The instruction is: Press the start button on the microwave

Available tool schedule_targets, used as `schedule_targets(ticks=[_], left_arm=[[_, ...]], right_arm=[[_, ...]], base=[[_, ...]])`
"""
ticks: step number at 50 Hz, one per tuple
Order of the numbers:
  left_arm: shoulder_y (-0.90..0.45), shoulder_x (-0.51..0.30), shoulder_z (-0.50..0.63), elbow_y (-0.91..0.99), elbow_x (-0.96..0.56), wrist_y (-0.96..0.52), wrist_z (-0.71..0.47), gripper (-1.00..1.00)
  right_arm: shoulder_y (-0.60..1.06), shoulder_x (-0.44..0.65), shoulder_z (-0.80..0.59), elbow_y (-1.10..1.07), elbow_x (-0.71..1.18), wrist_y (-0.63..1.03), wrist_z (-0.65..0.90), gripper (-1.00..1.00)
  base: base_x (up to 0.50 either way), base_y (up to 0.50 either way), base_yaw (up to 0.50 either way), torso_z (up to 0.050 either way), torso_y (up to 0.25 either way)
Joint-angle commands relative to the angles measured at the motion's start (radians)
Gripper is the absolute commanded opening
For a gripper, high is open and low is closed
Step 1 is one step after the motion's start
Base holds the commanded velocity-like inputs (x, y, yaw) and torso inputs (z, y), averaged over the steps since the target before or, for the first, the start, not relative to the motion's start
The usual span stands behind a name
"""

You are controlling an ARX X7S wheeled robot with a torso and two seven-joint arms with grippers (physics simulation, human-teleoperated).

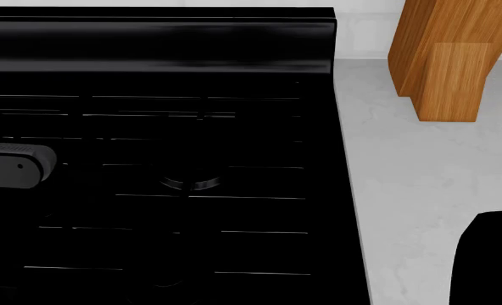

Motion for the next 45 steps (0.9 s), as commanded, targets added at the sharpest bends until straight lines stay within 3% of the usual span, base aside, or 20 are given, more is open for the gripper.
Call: schedule_targets(ticks=[1,8,14,18,29,45], left_arm=[[0.005,-0.005,0.005,-0.008,-0.001,0.015,-0.002,1.00],[0.005,-0.007,0.006,-0.007,-0.005,0.013,-0.005,1.00],[0.005,-0.006,0.010,-0.019,-0.005,0.023,-0.005,1.00],[0.008,-0.006,0.013,-0.025,-0.005,0.030,-0.005,1.00],[0.007,-0.007,0.018,-0.023,-0.009,0.026,-0.011,1.00],[0.008,-0.014,0.021,-0.020,-0.016,0.026,-0.017,1.00]], right_arm=[[0.067,0.002,-0.016,0.091,0.007,0.007,-0.010,-1.00],[0.136,-0.012,0.007,0.173,0.035,0.097,0.004,-1.00],[0.222,0.076,0.018,0.381,0.551,0.098,0.373,-1.00],[0.252,0.100,0.001,0.442,0.677,0.093,0.469,-1.00],[0.299,0.122,-0.056,0.508,0.761,0.067,0.506,-1.00],[0.375,0.149,-0.194,0.603,0.671,-0.071,0.382,-1.00]], base=[[0.00,0.00,0.00,0.000,0.000],[0.00,0.00,0.00,0.000,0.000],[0.00,0.00,0.00,0.000,0.000],[0.00,0.00,0.00,0.000,0.000],[0.00,0.00,0.00,0.000,0.000],[0.00,0.00,0.00,0.000,0.000]])
